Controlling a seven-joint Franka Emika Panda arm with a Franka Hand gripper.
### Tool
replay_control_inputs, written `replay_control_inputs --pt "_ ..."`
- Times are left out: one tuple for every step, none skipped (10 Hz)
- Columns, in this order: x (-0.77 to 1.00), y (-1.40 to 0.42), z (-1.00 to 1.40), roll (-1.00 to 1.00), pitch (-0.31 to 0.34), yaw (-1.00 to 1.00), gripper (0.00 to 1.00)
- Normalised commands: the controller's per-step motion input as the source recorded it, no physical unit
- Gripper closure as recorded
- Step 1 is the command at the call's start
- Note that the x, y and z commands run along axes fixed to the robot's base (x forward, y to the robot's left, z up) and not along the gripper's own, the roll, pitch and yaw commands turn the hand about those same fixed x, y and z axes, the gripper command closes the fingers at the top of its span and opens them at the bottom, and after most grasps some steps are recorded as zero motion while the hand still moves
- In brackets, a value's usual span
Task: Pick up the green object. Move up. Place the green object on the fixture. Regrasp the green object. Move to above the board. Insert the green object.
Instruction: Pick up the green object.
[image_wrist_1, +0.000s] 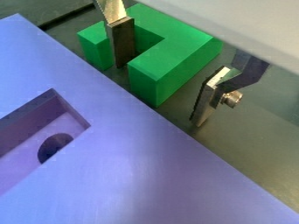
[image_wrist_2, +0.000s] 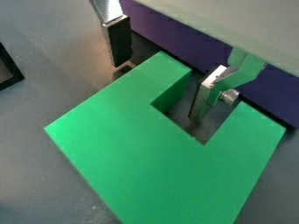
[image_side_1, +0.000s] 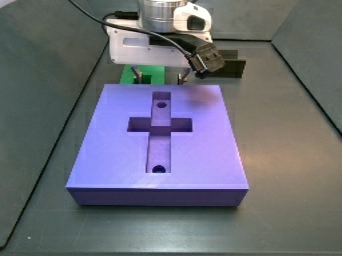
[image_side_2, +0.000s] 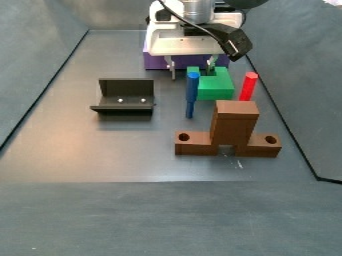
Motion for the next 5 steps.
replay_control_inputs --pt "-0.05 0.00 -0.01 0.07 0.000 -0.08 0.00" --pt "0.00 0.00 0.00 0.00 0.000 0.00 0.00" --pt "0.00 0.00 0.00 0.00 0.000 0.00 1.00" --pt "0.00 0.00 0.00 0.00 0.000 0.00 1.00" --pt "0.00 0.00 0.00 0.00 0.000 0.00 1.00"
